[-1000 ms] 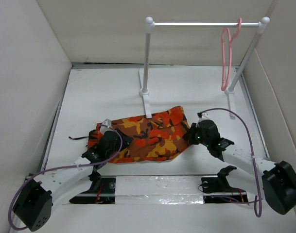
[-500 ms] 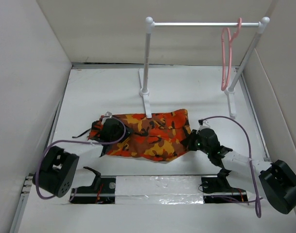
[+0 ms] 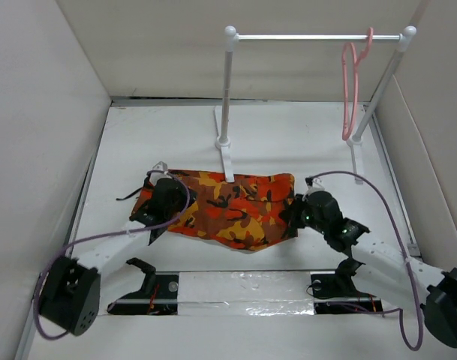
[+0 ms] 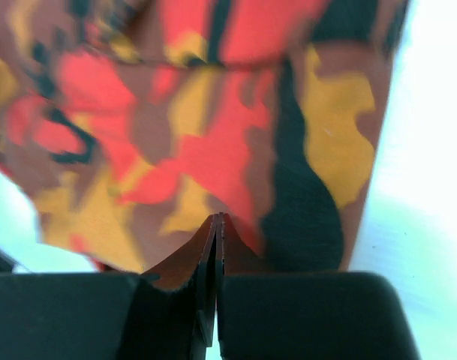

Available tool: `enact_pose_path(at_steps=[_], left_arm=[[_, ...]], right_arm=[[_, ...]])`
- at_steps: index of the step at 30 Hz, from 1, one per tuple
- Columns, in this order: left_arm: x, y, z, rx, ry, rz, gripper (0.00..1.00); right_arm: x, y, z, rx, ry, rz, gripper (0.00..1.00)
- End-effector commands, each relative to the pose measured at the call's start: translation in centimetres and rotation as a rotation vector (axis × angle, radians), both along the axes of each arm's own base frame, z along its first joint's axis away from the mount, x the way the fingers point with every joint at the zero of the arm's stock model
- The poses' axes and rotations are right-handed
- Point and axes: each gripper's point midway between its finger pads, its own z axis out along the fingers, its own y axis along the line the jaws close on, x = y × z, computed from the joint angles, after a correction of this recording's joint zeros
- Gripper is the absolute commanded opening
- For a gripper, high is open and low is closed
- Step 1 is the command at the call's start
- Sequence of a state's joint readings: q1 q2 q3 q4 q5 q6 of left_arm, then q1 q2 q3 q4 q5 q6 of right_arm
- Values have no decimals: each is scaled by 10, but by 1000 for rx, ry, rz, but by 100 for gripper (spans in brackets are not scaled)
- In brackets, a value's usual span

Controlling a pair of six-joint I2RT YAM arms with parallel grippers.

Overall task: Place the trousers on the hanger
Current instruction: Fold the trousers at the center of the board, then pick up the hanger from the clothesline.

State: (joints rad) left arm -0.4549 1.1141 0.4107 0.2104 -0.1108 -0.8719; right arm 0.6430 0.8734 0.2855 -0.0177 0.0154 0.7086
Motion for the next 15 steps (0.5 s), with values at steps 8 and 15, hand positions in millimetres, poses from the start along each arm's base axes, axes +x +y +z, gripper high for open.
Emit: enact_pose_path(at_steps=[8, 15], left_arm=[[4, -16, 116, -96, -417, -130, 0], [7, -95, 202, -207, -637, -303, 0]], right_arm=[[51, -44, 298, -31, -648, -156, 0], [83, -154, 393, -236, -764, -637, 51]])
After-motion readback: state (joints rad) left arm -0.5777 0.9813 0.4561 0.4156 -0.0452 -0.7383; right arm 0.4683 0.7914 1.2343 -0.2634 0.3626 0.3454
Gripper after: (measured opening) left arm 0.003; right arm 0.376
